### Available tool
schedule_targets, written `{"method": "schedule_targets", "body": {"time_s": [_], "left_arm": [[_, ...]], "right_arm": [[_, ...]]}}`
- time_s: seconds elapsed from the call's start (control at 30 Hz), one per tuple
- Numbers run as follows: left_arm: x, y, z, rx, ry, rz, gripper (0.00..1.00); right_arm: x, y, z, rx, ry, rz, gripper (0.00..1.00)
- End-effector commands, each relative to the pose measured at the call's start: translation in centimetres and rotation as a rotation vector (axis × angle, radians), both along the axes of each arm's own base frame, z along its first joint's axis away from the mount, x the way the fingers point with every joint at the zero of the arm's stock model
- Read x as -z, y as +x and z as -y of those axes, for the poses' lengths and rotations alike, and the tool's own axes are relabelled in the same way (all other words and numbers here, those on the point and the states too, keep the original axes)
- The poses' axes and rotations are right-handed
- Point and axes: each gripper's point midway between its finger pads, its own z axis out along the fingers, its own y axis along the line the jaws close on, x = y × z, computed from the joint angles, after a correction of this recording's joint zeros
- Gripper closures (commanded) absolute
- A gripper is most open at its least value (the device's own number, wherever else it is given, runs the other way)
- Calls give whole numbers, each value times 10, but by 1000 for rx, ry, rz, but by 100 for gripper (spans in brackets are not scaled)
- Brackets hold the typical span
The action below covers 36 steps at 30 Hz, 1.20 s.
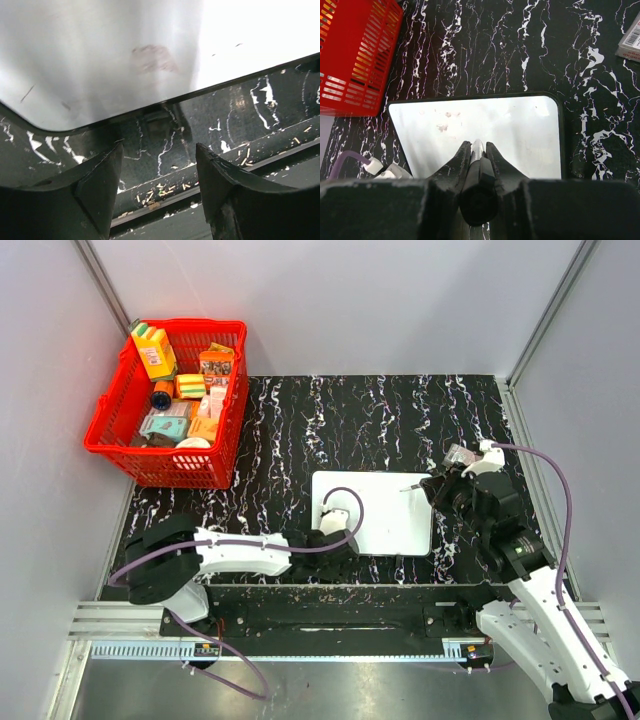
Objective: Write a sentence on the whiteboard
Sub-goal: Adjust the whiteboard stand at the center of the board.
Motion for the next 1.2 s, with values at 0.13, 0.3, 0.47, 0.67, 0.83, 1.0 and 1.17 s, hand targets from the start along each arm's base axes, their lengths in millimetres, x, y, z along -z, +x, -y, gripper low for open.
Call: {"method": "schedule_targets", "body": {"time_s": [0.13, 0.3, 0.47, 0.67, 0.83, 1.0, 1.17], "left_arm": [[-2, 5, 37, 62, -78, 5, 40], [-8, -2, 52, 98, -115, -5, 41], [-14, -13, 62, 120, -127, -37, 42], [-25, -22, 56, 115, -148, -54, 39], [-36, -40, 37, 135, -162, -66, 26], [-75, -51, 29, 212, -255, -48, 18], [-118, -47, 17, 207, -346, 18, 13]], "right_arm": [[-5, 0, 4, 14, -2, 27, 100], [-4, 0, 4, 12, -4, 24, 100], [-3, 0, 4, 14, 0, 19, 100], [-6, -1, 4, 15, 8, 30, 100], [-11, -4, 3, 6, 20, 40, 100], [-11, -10, -1, -12, 51, 31, 100], [-9, -26, -10, -79, 97, 8, 100]]}}
